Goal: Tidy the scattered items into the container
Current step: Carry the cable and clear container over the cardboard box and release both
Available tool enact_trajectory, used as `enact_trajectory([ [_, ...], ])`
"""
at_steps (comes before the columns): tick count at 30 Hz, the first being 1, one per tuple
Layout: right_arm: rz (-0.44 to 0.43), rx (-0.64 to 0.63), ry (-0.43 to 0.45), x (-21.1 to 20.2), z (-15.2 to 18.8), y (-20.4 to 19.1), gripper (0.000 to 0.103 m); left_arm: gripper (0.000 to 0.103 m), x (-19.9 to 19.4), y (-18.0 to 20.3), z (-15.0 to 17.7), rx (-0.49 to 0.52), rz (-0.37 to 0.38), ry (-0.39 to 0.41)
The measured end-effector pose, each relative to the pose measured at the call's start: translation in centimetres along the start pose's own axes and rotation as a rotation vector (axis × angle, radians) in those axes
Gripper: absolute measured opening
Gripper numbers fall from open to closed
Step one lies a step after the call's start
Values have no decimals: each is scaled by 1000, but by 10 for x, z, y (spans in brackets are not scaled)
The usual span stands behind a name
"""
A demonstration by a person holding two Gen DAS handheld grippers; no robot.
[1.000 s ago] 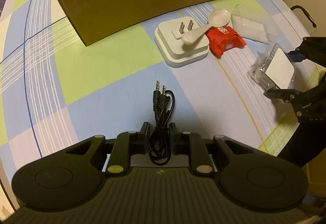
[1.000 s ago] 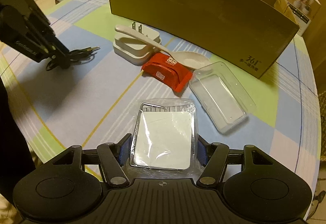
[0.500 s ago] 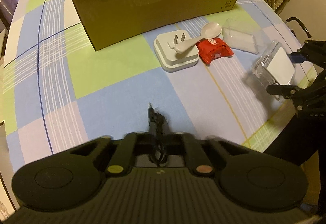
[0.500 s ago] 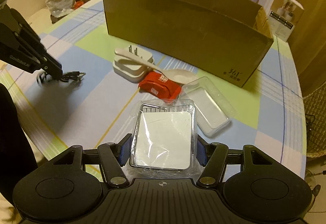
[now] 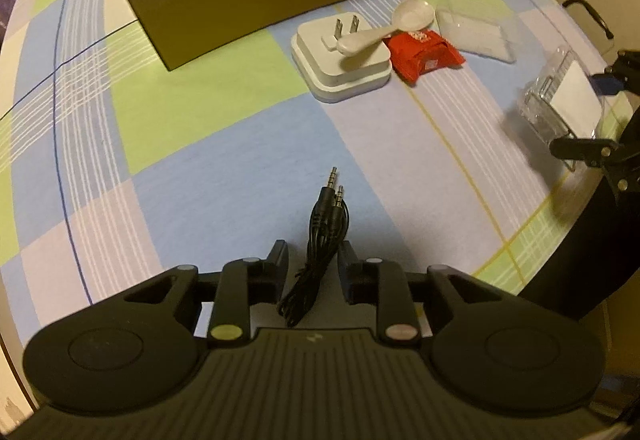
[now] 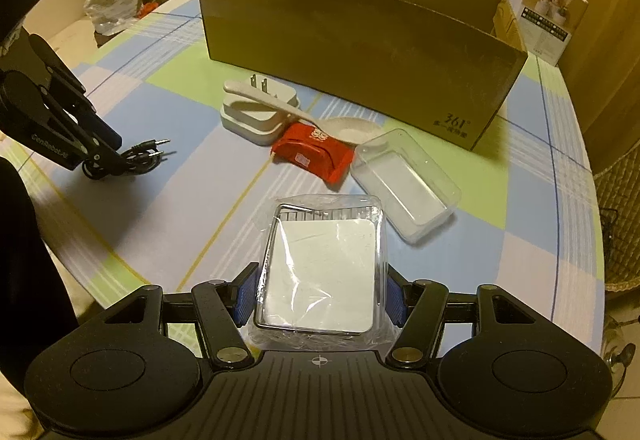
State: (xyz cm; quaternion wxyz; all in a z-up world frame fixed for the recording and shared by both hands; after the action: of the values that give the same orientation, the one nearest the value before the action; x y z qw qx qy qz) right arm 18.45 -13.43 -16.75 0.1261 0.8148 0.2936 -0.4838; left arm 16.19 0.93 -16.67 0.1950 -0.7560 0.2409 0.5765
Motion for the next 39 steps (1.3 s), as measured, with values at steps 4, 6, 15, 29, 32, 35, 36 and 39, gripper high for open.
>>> enact_trajectory([
  [4,-3,6,2,3,-3,2,64,12,7,5,-2,58,-6,-51],
  [6,-3,10,3,3,-3,4,64,11,5,5,-4,55,2,-58],
  [15,-6,22,44,-11,-14,3,64,11,-33,3,-15,1,7,31],
  [29,-95,136,157,-56,-109,8,64,11,-115,-19,-92,10,-35,175],
  [32,-113,166,197,-65,-146,14,64,11,-130,-32,-113,0,-48,210],
  [35,-117,168,246,-72,-185,17,64,11,-141,-46,-138,-15,-58,246],
  [36,-118,169,257,-73,-196,18,64,11,-144,-51,-147,-25,-60,257],
  [39,-115,174,282,-69,-226,20,64,11,-146,-66,-172,-50,-64,288],
])
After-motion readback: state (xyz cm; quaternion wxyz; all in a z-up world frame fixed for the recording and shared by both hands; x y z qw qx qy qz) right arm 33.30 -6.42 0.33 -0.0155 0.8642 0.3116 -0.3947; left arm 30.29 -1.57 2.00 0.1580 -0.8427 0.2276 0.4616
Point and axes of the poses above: each gripper's, at about its wrist camera, not at the fingertips, and x roughly the way its jaws point, y to its right, z to its underside, the point moved 8 cm from there along x, roughly the way its jaws point, and after that the axes turned 15 degrees about x, right-handed, at the moved point
